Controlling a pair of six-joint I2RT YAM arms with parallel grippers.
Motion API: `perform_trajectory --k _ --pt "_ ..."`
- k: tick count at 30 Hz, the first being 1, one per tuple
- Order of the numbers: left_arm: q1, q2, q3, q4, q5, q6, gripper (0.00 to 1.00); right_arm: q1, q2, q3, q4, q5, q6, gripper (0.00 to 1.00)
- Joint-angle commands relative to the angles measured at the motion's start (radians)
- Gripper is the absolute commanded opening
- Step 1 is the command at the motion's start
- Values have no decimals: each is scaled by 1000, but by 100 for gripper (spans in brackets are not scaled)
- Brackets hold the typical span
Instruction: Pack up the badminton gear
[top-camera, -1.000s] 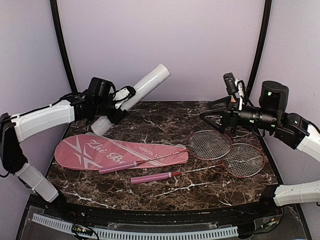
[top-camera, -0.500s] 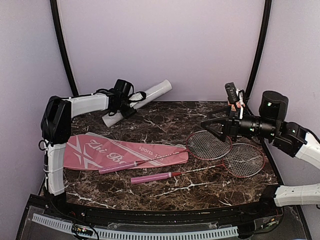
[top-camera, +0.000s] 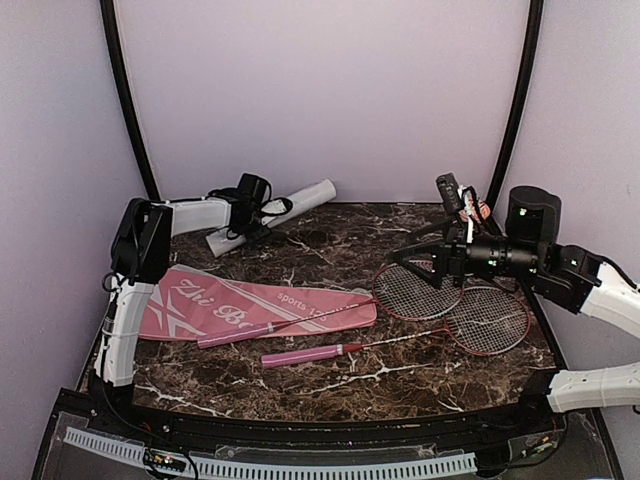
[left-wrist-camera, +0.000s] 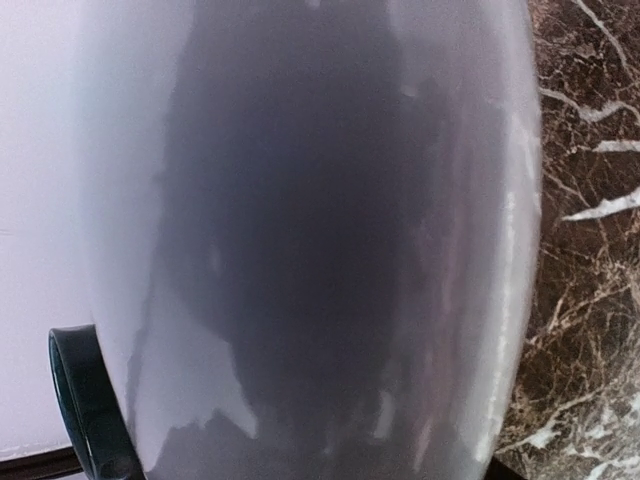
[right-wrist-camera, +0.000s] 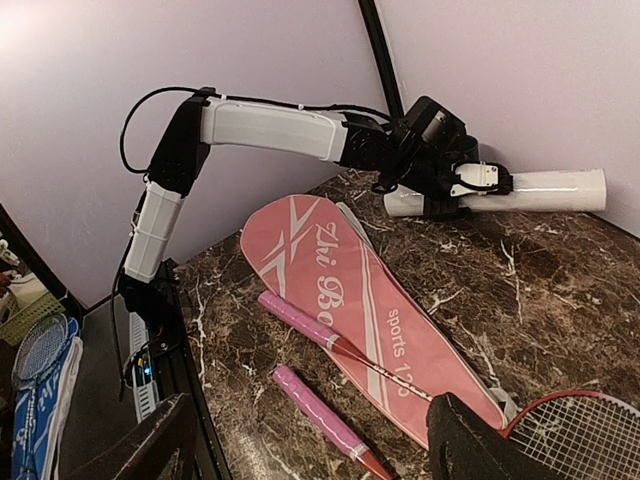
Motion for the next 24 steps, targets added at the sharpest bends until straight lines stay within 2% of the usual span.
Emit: perform_trajectory --k 1,3,10,12,17,20,24 --pt "16 -6 70 40 -20 -2 60 -12 19 -1 40 -4 -2 79" --pt "18 -6 77 31 -26 -12 67 -15 27 0 40 -3 -5 79" --pt "20 -66 75 -28 -16 -83 82 -30 99 22 11 14 -10 80" --pt "20 -98 60 -43 3 -123 89 -30 126 31 -6 20 -5 80" --pt "14 -184 25 -89 50 -191 93 -33 159 50 -69 56 39 79" --pt "-5 -312 -95 -76 178 -286 93 -40 170 44 -145 99 108 78" --pt "-82 -520 -373 -8 297 -325 87 -46 156 -28 -190 116 239 77"
